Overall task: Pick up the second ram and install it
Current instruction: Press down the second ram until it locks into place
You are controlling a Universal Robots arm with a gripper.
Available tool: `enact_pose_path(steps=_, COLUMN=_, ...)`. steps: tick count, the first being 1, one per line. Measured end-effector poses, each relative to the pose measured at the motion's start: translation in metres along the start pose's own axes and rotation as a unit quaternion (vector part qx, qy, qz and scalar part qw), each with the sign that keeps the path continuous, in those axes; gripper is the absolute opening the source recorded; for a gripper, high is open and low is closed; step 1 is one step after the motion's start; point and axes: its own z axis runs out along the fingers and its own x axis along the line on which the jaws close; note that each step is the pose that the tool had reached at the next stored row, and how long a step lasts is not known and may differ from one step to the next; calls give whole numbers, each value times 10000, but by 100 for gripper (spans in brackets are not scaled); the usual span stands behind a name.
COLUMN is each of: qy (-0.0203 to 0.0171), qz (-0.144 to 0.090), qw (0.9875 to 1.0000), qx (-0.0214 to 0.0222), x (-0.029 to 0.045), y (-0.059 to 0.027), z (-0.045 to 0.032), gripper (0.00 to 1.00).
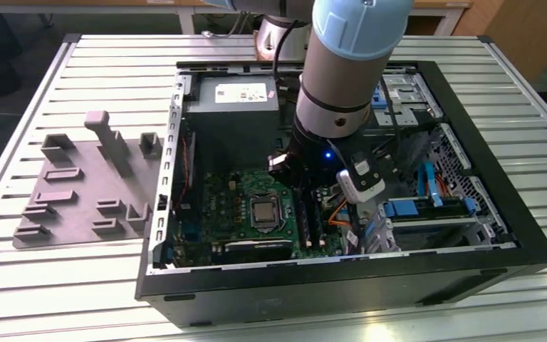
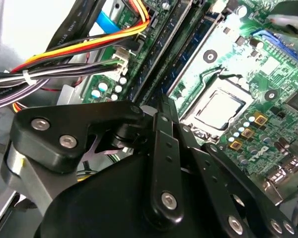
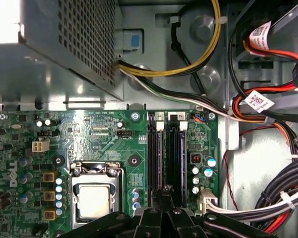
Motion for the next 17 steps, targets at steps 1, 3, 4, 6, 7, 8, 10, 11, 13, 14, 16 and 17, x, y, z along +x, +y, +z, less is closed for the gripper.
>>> enact_pose_path(steps=1, qy=0, qz=0, qw=10000, qx=1, x=0, y=0, z=-3, gripper=11)
enact_pose_path(steps=3, qy=-5, qz=0, qw=10000, qx=-16, x=0, y=6, z=-39, gripper=11)
enact_pose_path(steps=4, qy=-5, qz=0, qw=10000, qx=-19, x=2, y=7, z=-75, gripper=11)
enact_pose_path(steps=6, qy=-2, qz=0, qw=10000, qx=-6, x=7, y=4, z=-171, gripper=11)
enact_pose_path(steps=7, qy=-2, qz=0, qw=10000, qx=-8, x=8, y=5, z=-206, gripper=11)
enact_pose_path(steps=8, qy=-2, qz=0, qw=10000, qx=-7, x=9, y=5, z=-237, gripper=11)
enact_pose_path(steps=10, qy=-2, qz=0, qw=10000, qx=-6, x=10, y=6, z=-264, gripper=11)
enact_pose_path(steps=11, qy=-2, qz=0, qw=10000, qx=-7, x=10, y=6, z=-264, gripper=11)
enact_pose_path(steps=13, qy=-2, qz=0, qw=10000, qx=-7, x=11, y=6, z=-265, gripper=11)
enact_pose_path(steps=14, qy=-1, qz=0, qw=10000, qx=-6, x=11, y=6, z=-268, gripper=11)
enact_pose_path(steps=16, qy=-1, qz=0, qw=10000, qx=-6, x=11, y=6, z=-271, gripper=11)
enact_pose_path(steps=17, qy=-1, qz=0, qw=10000, qx=-6, x=11, y=6, z=-271, gripper=11)
